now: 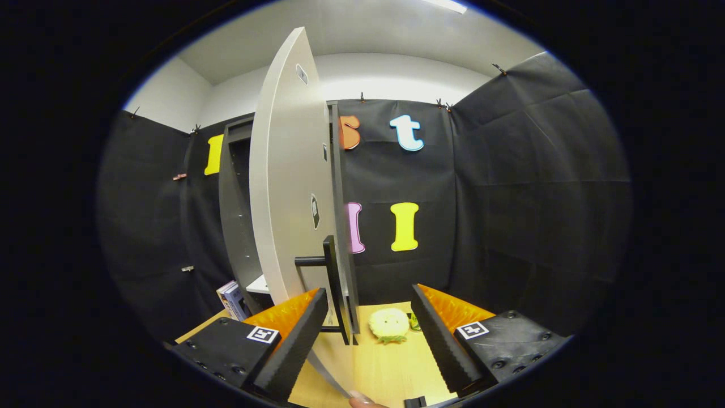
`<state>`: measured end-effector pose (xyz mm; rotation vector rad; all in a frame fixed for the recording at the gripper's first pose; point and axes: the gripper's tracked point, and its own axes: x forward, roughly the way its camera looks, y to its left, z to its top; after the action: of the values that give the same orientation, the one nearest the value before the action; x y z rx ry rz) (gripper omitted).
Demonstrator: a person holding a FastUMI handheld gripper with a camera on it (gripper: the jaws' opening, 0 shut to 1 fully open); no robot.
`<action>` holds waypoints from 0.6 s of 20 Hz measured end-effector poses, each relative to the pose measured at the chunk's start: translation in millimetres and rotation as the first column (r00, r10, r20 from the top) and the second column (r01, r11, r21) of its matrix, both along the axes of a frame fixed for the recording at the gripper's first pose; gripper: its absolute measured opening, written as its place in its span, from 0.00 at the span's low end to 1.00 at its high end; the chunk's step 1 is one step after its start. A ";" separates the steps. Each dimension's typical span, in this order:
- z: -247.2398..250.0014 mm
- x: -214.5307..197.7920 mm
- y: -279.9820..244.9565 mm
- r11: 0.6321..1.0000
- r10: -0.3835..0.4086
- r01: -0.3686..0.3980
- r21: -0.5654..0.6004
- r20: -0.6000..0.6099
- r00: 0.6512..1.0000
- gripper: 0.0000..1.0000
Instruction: Open the shoe cabinet door, grab the shoes and put them into the shoe cabinet, then close the shoe cabinet door.
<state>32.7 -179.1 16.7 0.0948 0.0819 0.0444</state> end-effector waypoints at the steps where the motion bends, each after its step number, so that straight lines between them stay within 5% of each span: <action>1: 0.3 -0.4 10.7 1.000 0.018 -0.018 -0.003 0.002 1.000 0.98; 12: -12.2 33.8 131.1 0.992 0.114 -0.113 0.060 -0.030 0.993 0.98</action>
<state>66.6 -48.0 4.5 0.1492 0.1192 0.1590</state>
